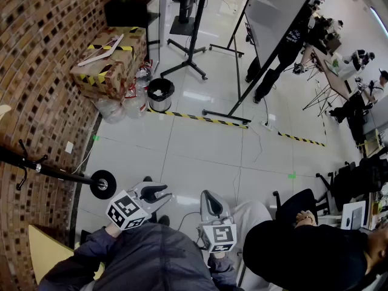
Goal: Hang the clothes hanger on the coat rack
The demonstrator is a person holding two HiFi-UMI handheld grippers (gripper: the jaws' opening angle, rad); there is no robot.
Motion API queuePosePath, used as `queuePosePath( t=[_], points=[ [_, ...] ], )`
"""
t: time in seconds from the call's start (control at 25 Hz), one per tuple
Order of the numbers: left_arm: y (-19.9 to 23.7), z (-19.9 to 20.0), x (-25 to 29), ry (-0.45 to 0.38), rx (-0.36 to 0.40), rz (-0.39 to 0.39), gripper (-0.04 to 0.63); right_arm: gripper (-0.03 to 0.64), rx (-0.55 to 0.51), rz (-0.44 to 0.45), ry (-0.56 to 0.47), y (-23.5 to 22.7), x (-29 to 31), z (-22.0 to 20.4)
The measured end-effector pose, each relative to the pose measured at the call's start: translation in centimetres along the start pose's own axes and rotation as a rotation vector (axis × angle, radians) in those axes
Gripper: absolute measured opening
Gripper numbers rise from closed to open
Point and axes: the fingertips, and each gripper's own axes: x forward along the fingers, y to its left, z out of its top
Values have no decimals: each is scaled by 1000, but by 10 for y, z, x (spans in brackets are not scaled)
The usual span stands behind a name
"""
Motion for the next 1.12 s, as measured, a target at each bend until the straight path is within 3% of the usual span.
queuePosePath(
  t=[0.28, 0.44, 0.84, 1.12],
  points=[
    [98, 23, 20, 8, -34, -19, 91, 9, -5, -12, 50, -17, 95, 17],
    [159, 66, 34, -8, -23, -31, 91, 9, -27, -15, 70, -39, 159, 52],
    [326, 156, 31, -38, 35, 27, 91, 9, -98, -38, 52, -78, 317, 142],
    [404, 183, 45, -42, 2, 54, 91, 9, -107, -34, 49, -109, 395, 172]
  ],
)
